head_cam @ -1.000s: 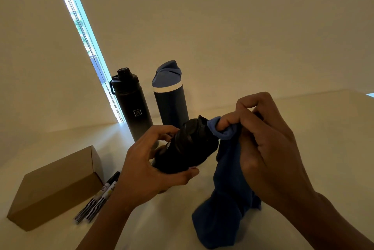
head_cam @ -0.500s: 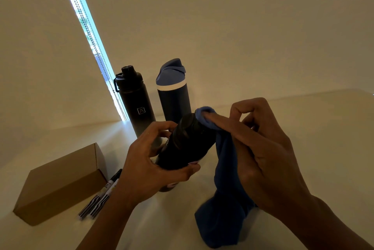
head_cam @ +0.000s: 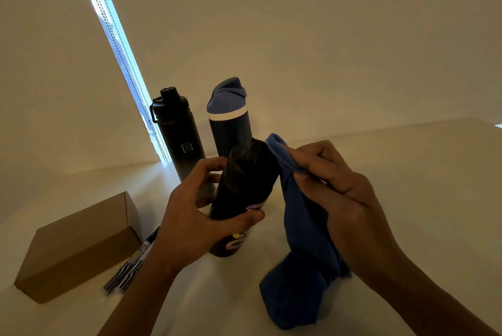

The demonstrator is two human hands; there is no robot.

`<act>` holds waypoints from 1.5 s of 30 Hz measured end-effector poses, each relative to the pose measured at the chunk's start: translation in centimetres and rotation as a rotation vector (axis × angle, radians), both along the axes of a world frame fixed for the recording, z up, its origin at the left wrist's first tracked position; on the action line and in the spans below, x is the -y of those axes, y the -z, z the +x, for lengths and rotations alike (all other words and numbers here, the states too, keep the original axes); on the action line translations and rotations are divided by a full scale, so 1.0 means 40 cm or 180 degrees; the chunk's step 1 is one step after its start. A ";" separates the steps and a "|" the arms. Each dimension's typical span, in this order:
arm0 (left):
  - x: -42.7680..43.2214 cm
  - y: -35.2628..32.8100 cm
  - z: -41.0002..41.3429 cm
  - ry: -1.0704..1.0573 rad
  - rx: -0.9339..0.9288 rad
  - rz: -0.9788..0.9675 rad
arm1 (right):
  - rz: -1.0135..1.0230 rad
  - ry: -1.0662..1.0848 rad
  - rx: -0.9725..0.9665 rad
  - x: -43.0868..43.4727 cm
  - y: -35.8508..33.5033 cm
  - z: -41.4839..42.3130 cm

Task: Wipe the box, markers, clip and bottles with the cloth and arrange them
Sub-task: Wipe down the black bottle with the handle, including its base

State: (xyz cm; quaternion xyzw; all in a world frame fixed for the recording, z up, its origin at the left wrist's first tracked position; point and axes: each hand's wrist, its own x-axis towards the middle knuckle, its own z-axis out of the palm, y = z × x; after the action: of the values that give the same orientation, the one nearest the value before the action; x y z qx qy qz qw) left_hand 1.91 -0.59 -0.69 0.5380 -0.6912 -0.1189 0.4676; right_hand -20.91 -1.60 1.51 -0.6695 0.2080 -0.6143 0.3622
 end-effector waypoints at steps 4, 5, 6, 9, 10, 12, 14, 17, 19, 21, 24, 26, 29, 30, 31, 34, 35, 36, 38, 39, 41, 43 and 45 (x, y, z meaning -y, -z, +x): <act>-0.001 0.002 -0.001 -0.0034 0.0041 0.0096 | -0.0922 0.0892 -0.0915 -0.004 0.013 -0.008; 0.001 0.002 -0.001 -0.0037 0.0070 0.0091 | -0.1111 0.1063 -0.1084 -0.004 0.019 -0.007; 0.002 0.003 -0.001 -0.0041 0.0084 0.0082 | -0.1288 0.1235 -0.1256 -0.004 0.022 -0.003; 0.005 0.004 -0.001 -0.0059 0.0059 0.0043 | -0.1630 0.1437 -0.1525 0.002 0.035 0.000; 0.005 0.005 -0.004 -0.0061 0.0069 0.0028 | -0.1672 0.1481 -0.1561 0.004 0.035 0.000; 0.005 0.003 -0.006 -0.0072 0.0082 0.0022 | -0.1690 0.1581 -0.1638 0.007 0.035 0.002; 0.008 0.003 -0.007 -0.0068 0.0078 0.0012 | -0.1646 0.1677 -0.1652 0.011 0.034 0.007; 0.005 0.003 -0.008 -0.0066 -0.0021 0.0002 | -0.1666 0.1711 -0.1707 0.020 0.051 0.013; 0.004 0.003 -0.011 -0.0046 -0.0085 0.0053 | -0.1766 0.1667 -0.1795 0.021 0.056 0.011; 0.006 0.002 -0.014 0.0032 -0.0076 0.0155 | -0.1862 0.1651 -0.1811 0.022 0.052 0.007; 0.000 -0.005 -0.014 0.0302 -0.0075 0.0440 | -0.1929 0.1753 -0.1818 0.020 0.039 0.002; -0.013 -0.009 -0.010 0.0545 -0.0229 0.0580 | -0.1900 0.1793 -0.1890 0.022 0.036 -0.001; -0.027 -0.017 0.003 0.0728 -0.0610 0.0814 | -0.1906 0.1788 -0.1864 0.027 0.035 -0.007; -0.026 -0.021 0.006 0.0708 -0.0613 0.0838 | -0.1904 0.1765 -0.1869 0.028 0.036 -0.006; -0.025 -0.022 0.010 0.0666 -0.0559 0.0826 | -0.1896 0.1759 -0.1882 0.028 0.038 -0.006; -0.019 -0.019 0.013 0.0447 -0.0344 0.0699 | -0.1705 0.1697 -0.1917 0.031 0.059 -0.001; -0.017 -0.016 0.013 0.0408 -0.0319 0.0661 | -0.1626 0.1653 -0.1870 0.032 0.063 0.002; -0.017 -0.015 0.009 0.0369 -0.0284 0.0624 | -0.1612 0.1649 -0.1805 0.032 0.062 0.004; -0.016 -0.014 -0.001 0.0295 -0.0200 0.0568 | -0.1747 0.1796 -0.1680 0.035 0.056 0.008; -0.016 -0.012 -0.005 0.0278 -0.0180 0.0543 | -0.1792 0.1886 -0.1615 0.039 0.054 0.011; -0.015 -0.008 -0.007 0.0231 -0.0236 0.0497 | -0.1731 0.1947 -0.1572 0.042 0.055 0.017; -0.014 -0.006 -0.006 0.0203 -0.0344 0.0476 | -0.1739 0.1907 -0.1685 0.035 0.066 0.018; -0.014 -0.009 -0.007 0.0181 -0.0390 0.0468 | -0.1873 0.1919 -0.2112 0.024 0.070 0.013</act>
State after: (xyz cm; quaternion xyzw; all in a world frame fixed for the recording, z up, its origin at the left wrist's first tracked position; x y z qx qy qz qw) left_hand 1.64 -0.01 -0.35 0.5427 -0.6657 -0.2152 0.4647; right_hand -20.40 -2.56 -1.28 -0.8115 0.3133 -0.4788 -0.1185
